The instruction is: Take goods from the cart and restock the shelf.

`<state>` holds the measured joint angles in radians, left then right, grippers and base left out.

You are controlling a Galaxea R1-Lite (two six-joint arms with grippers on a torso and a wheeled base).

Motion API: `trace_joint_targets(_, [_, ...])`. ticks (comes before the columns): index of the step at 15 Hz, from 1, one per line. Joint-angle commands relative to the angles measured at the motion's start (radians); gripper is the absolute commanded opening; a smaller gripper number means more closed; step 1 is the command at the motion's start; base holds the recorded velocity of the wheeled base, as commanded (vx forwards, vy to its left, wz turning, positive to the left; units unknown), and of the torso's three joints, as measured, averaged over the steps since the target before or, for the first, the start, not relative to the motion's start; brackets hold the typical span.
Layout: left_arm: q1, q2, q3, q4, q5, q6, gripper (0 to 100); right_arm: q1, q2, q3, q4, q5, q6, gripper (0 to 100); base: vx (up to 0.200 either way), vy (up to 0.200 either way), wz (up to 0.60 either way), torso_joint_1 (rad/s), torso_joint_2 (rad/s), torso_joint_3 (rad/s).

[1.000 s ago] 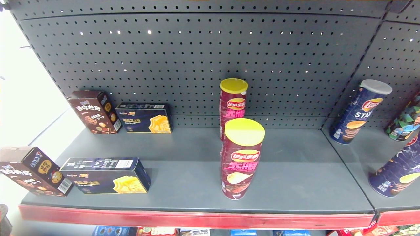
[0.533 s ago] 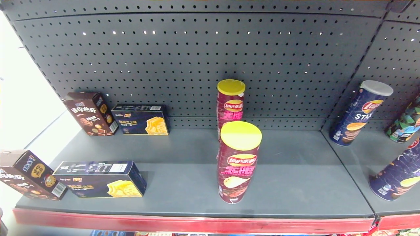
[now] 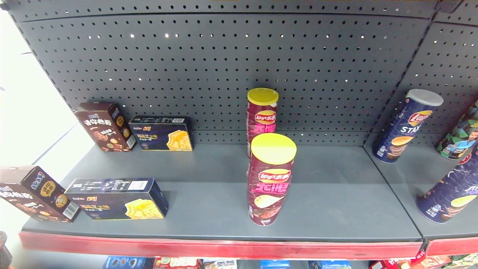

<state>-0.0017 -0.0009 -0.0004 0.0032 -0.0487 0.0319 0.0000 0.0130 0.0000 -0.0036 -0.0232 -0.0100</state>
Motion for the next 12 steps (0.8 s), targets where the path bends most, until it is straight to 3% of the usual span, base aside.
trace_joint_targets(1, [0.000, 0.001, -0.001, 0.000, 0.000, -0.001, 100, 0.000, 0.002, 0.000, -0.001, 0.000, -0.001, 100, -0.200, 0.000, 0.00, 0.002, 0.00, -0.002])
trace_joint_targets(2, [0.000, 0.001, 0.000, 0.000, 0.001, -0.004, 100, 0.000, 0.002, 0.000, -0.001, 0.000, -0.001, 100, -0.200, 0.000, 0.00, 0.012, 0.01, 0.002])
trace_joint_targets(12, [0.000, 0.001, 0.000, 0.000, 0.001, -0.004, 100, -0.002, 0.002, 0.000, -0.001, 0.000, -0.001, 100, 0.000, 0.000, 0.00, 0.000, 0.00, 0.000])
